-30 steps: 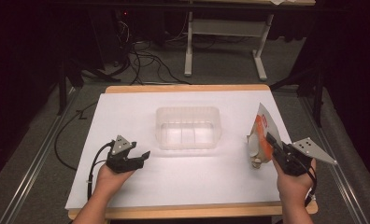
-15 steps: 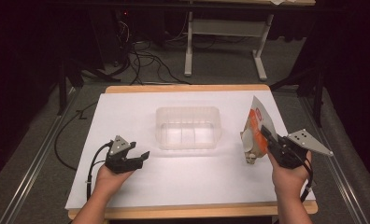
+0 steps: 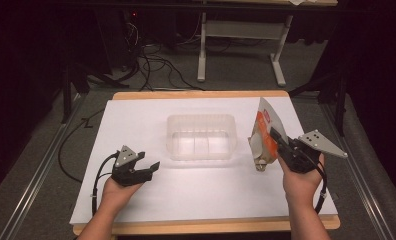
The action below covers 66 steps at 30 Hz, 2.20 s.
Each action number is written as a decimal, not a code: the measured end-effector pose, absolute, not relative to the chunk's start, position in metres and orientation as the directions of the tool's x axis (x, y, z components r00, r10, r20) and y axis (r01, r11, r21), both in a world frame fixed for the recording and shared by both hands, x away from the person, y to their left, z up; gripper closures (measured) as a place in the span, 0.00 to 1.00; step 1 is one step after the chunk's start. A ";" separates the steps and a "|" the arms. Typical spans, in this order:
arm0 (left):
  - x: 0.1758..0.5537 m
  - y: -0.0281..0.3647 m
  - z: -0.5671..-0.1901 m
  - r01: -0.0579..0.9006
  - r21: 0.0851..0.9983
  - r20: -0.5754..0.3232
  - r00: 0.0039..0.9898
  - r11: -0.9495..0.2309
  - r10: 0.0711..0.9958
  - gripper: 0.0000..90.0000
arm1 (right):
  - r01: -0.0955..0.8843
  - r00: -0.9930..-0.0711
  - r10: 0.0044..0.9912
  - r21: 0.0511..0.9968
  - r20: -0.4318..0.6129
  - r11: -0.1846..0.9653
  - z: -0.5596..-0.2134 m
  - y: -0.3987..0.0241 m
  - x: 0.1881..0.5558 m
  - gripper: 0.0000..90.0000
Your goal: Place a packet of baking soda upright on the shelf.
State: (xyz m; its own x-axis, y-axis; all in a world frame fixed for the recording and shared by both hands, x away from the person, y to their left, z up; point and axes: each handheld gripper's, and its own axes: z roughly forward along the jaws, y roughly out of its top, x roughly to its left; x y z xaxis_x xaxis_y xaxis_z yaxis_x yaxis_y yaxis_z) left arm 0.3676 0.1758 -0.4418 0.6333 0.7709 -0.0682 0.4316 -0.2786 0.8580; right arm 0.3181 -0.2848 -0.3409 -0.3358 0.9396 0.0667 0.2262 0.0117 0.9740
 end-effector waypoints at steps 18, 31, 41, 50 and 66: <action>0.368 0.174 -0.442 0.434 0.857 -0.074 0.637 -0.278 0.767 0.35 | 0.144 -0.369 0.929 0.989 0.021 0.035 -0.295 -0.265 0.326 1.00; 0.368 0.176 -0.441 0.441 0.857 -0.088 0.635 -0.267 0.767 0.35 | 0.115 -0.420 0.907 0.993 0.015 0.037 -0.280 -0.237 0.336 1.00; 0.367 0.178 -0.440 0.436 0.858 -0.084 0.639 -0.271 0.764 0.35 | 0.123 -0.454 0.891 0.991 0.017 0.043 -0.282 -0.209 0.351 1.00; 0.367 0.177 -0.440 0.438 0.857 -0.093 0.650 -0.272 0.754 0.33 | 0.147 -0.467 0.884 0.988 0.032 0.042 -0.289 -0.183 0.371 1.00; 0.366 0.178 -0.439 0.428 0.863 -0.100 0.666 -0.269 0.740 0.33 | 0.176 -0.482 0.875 0.984 0.051 0.040 -0.309 -0.154 0.391 1.00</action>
State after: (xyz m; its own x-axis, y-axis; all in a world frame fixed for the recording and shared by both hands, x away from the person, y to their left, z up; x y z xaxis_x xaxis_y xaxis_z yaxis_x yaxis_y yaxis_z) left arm 0.3661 0.1782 -0.4386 0.6657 0.7395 -0.0997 0.4279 -0.2689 0.8629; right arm 0.3914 -0.1540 -0.3086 -0.4821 0.8746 0.0507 0.1756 0.0398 0.9837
